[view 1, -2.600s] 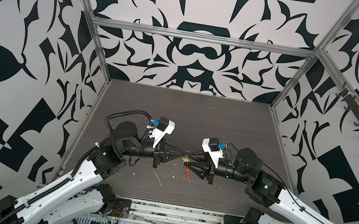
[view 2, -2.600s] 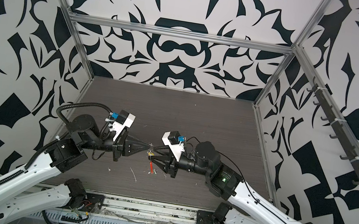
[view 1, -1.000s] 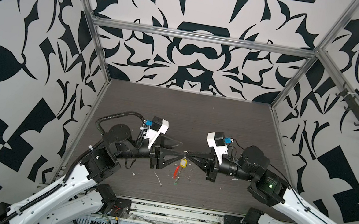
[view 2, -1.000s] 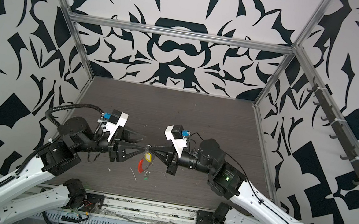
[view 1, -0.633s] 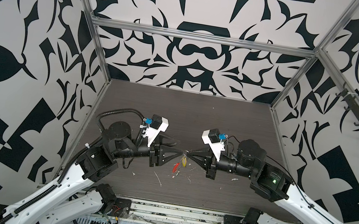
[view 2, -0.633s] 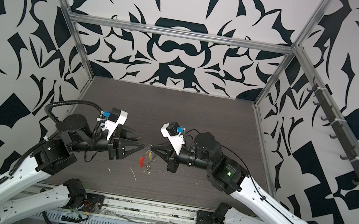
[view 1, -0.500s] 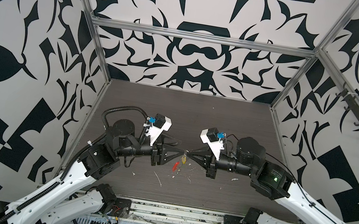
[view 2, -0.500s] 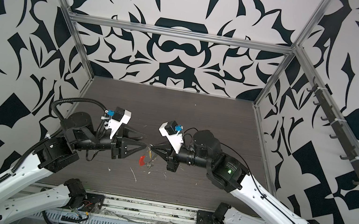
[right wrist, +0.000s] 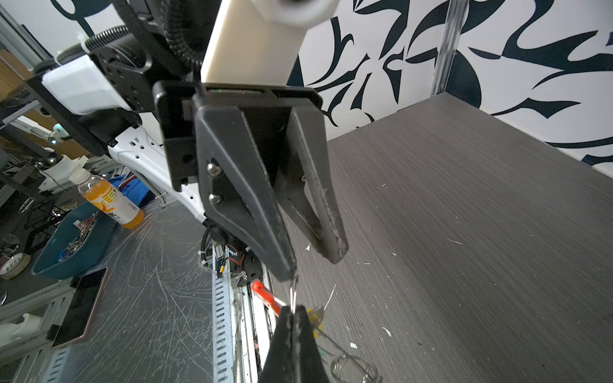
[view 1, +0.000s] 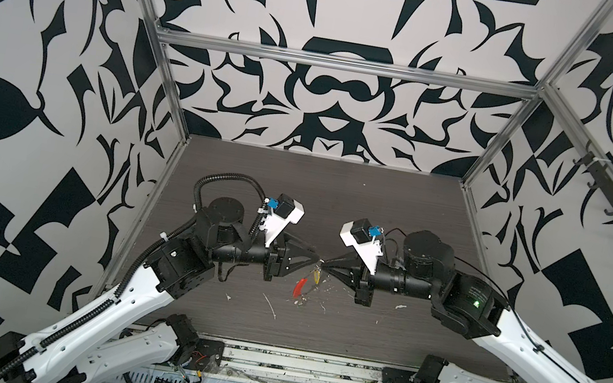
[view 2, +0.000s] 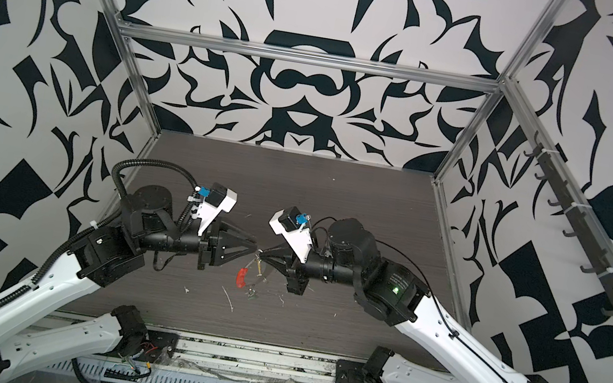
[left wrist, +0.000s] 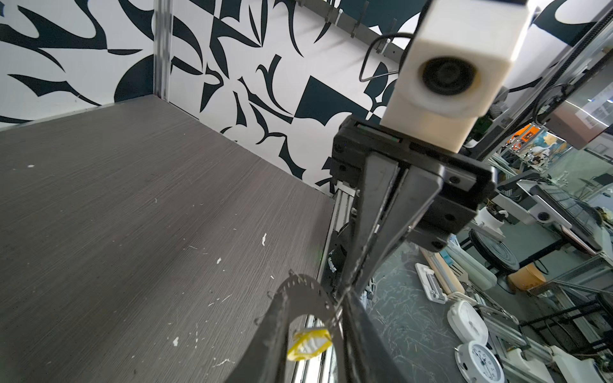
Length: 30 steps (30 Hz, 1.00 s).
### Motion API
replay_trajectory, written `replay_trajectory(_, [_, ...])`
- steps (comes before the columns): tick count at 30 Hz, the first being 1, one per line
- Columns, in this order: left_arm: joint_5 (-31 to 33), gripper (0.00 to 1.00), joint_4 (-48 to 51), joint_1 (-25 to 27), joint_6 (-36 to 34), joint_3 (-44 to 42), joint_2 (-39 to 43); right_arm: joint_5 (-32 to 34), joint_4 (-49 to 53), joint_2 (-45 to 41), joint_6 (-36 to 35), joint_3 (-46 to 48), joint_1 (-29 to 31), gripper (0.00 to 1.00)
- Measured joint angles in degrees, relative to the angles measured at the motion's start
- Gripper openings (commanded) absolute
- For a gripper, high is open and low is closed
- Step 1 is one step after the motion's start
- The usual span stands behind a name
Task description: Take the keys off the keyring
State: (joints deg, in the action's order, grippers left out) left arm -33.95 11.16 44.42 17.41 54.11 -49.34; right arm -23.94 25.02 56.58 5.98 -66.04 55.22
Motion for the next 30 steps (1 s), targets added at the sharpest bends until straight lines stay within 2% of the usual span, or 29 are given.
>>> replay_trajectory(9, [-1.7,0.24,0.5,0.6,-0.1,0.0,-0.8,0.3,2.0,1.1,-0.8,-1.7,0.0,0.0])
replay_trajectory(14, [-2.4,0.01,0.7,0.9,-0.5,0.0,-0.9,1.1,2.8,1.2,-1.0,-2.5,-0.1,0.0])
replay_trajectory(18, [-2.4,0.0,0.3,1.0,-1.4,0.0,-0.6,1.3,3.5,1.2,-0.5,-3.1,-0.2,0.0])
replay_trajectory(19, [-2.4,0.0,0.0,1.0,-1.4,0.0,-0.4,1.2,3.4,1.2,-0.5,-3.3,-0.2,0.04])
replay_trajectory(21, [-2.4,0.0,-1.3,1.0,-1.3,-0.7,0.3,1.2,3.0,1.1,-0.3,-3.3,-0.1,0.21])
replay_trajectory(23, [-2.5,0.0,-3.4,1.0,-0.9,-2.0,1.5,1.7,2.5,0.4,0.1,-3.0,0.0,0.33])
replay_trajectory(25, [-2.5,0.0,-5.1,1.0,-0.8,-3.2,2.8,2.4,1.2,-1.2,-0.2,-1.9,0.0,0.36])
replay_trajectory(30, [-3.0,0.0,-8.6,1.0,-0.4,-3.9,3.8,5.0,-2.6,-8.1,0.5,2.8,0.0,0.37])
